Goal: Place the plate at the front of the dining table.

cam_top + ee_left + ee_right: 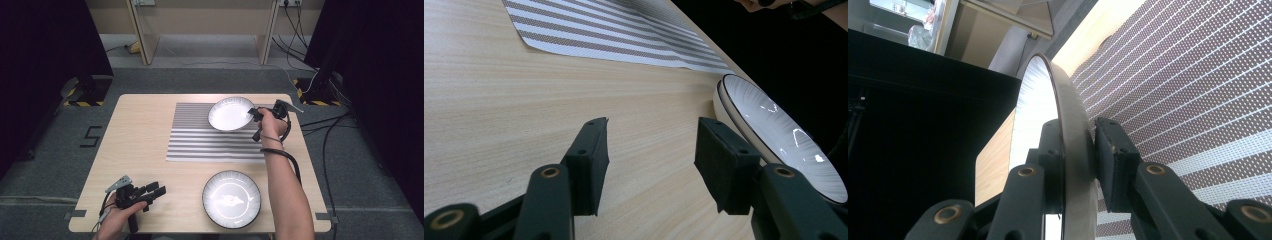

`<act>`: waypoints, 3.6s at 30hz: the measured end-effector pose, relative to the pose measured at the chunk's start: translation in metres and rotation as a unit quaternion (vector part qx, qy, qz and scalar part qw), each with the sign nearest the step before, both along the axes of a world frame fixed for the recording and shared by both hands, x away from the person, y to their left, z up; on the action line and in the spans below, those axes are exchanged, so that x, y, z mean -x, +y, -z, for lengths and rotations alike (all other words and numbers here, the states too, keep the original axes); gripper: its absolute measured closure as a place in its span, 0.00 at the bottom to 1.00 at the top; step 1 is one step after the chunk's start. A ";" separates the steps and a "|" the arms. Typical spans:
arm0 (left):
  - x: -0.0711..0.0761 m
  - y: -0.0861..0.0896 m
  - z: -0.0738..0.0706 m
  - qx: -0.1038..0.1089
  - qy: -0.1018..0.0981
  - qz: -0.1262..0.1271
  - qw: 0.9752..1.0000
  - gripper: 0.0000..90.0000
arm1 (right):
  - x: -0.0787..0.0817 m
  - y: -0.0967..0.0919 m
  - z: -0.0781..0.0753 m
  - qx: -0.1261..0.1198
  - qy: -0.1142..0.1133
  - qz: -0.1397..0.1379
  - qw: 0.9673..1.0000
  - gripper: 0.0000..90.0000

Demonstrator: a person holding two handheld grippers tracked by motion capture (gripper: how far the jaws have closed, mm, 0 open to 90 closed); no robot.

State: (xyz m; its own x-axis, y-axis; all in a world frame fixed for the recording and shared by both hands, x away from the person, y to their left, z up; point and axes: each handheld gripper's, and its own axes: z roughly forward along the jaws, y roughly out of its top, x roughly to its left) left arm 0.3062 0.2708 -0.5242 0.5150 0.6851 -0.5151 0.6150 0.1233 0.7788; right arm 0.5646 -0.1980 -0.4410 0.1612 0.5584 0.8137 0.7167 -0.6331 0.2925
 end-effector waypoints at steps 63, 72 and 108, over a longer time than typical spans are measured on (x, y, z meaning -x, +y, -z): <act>-0.001 0.001 0.000 0.003 0.000 0.000 1.000 0.52 | 0.000 -0.004 0.035 0.027 0.043 0.021 0.999 0.83; -0.001 0.000 0.000 0.002 0.001 0.002 1.000 0.52 | 0.002 -0.014 0.035 0.061 0.043 0.042 0.996 0.78; 0.003 -0.001 -0.001 -0.004 -0.002 0.001 1.000 0.52 | 0.048 -0.041 0.021 0.059 -0.002 0.043 0.997 0.64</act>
State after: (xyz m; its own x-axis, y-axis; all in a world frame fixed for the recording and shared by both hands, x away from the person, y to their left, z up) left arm 0.3033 0.2699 -0.5237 0.5189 0.6884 -0.5068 0.6116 0.1152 0.7827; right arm 0.5167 -0.2393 -0.4624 0.2104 0.6341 0.7441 0.6595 -0.6539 0.3708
